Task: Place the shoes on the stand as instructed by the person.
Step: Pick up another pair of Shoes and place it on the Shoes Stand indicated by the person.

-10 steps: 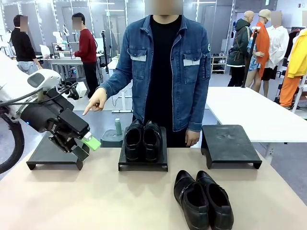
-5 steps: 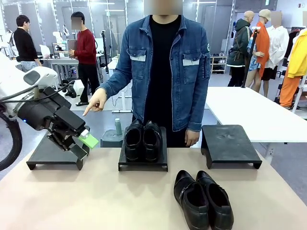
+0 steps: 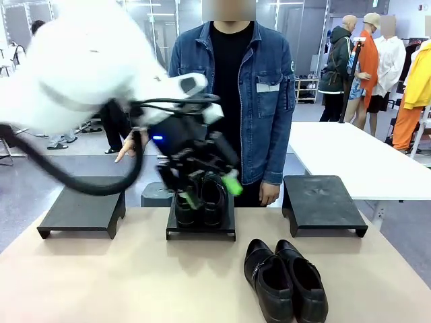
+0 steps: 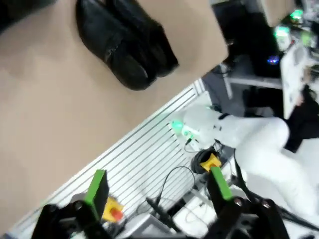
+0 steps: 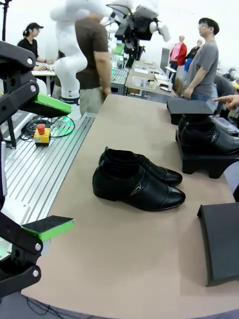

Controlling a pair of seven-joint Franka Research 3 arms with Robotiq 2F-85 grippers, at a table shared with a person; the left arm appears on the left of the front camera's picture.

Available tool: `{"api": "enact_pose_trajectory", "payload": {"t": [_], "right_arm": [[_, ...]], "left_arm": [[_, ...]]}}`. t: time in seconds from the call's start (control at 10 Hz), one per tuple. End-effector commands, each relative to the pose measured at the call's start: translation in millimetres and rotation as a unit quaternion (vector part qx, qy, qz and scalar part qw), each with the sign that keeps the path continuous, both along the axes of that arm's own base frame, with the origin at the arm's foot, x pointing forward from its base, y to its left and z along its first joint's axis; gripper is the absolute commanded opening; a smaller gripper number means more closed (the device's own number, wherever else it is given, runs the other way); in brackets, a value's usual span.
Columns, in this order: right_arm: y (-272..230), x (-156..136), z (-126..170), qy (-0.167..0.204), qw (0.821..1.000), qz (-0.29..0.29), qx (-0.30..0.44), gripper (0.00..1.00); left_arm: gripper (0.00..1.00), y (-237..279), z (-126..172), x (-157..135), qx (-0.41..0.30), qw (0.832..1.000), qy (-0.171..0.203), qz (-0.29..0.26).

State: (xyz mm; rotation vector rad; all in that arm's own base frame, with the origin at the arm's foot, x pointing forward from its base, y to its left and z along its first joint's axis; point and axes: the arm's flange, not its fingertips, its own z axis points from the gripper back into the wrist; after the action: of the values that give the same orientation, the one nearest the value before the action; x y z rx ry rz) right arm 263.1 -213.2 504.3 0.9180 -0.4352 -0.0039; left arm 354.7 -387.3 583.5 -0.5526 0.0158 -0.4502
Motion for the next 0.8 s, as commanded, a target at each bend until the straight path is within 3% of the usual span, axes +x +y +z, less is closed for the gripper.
{"api": "enact_pose_trajectory", "payload": {"t": [0.0,0.2,0.5,0.6,0.7], "right_arm": [[-0.3,-0.2,2.0,0.001,1.000,-0.003,0.004,1.00],[-0.3,-0.2,2.0,0.001,1.000,-0.003,0.004,1.00],[-0.3,-0.2,2.0,0.001,1.000,-0.003,0.004,1.00],[-0.3,-0.2,2.0,0.001,1.000,-0.003,0.004,1.00],[-0.3,-0.2,2.0,0.001,1.000,-0.003,0.004,1.00]], "left_arm": [[1.00,-78.8,-10.7,32.6,0.068,0.996,0.052,0.014],[1.00,-142.8,-35.6,20.6,0.130,0.990,0.022,0.053],[1.00,-170.7,-58.6,10.1,0.183,0.974,-0.017,0.132],[1.00,-169.0,-62.9,8.8,0.187,0.973,-0.011,0.135],[1.00,-157.6,-60.1,9.7,0.168,0.979,0.037,0.110]]}}
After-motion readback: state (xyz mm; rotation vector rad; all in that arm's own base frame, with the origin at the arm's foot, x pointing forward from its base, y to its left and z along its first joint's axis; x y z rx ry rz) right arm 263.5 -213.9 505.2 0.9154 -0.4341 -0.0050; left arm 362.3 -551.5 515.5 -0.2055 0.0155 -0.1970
